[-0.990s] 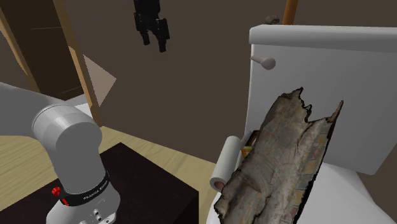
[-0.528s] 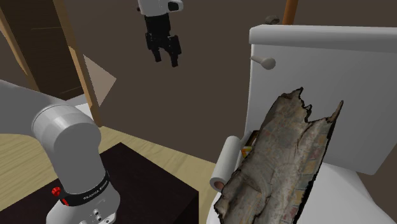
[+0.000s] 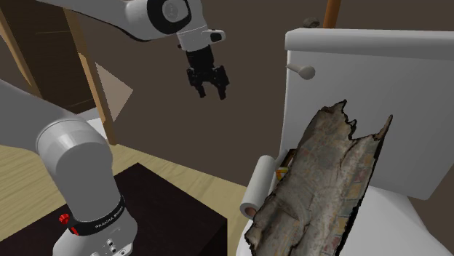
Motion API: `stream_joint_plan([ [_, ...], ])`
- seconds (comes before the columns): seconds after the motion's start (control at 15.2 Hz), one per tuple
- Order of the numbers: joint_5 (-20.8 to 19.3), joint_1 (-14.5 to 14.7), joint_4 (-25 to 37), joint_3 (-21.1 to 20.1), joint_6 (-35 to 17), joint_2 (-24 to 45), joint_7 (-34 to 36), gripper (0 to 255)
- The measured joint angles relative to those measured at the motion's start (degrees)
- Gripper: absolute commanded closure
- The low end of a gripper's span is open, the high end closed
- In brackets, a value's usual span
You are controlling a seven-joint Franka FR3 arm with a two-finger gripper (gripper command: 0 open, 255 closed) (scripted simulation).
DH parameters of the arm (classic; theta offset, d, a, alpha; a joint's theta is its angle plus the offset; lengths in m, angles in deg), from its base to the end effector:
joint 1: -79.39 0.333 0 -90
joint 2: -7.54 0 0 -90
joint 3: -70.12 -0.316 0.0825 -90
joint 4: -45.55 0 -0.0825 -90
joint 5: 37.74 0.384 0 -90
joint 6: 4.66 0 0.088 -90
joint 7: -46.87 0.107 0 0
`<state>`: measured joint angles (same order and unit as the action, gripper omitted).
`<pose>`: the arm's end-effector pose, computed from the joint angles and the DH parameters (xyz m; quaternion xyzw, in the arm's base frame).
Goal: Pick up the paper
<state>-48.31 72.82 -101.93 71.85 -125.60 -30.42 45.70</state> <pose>0.3628 -0.0622 0.4954 0.9921 -0.0202 0.0931 0.0818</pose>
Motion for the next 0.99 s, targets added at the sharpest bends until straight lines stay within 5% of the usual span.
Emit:
stream_joint_plan([
  [0.53,-14.6,-7.6,-2.5,-0.4,-16.6,11.6,1.2,0],
  [0.99,-35.2,-17.2,0.9,-2.6,-29.1,25.5,11.2,0],
])
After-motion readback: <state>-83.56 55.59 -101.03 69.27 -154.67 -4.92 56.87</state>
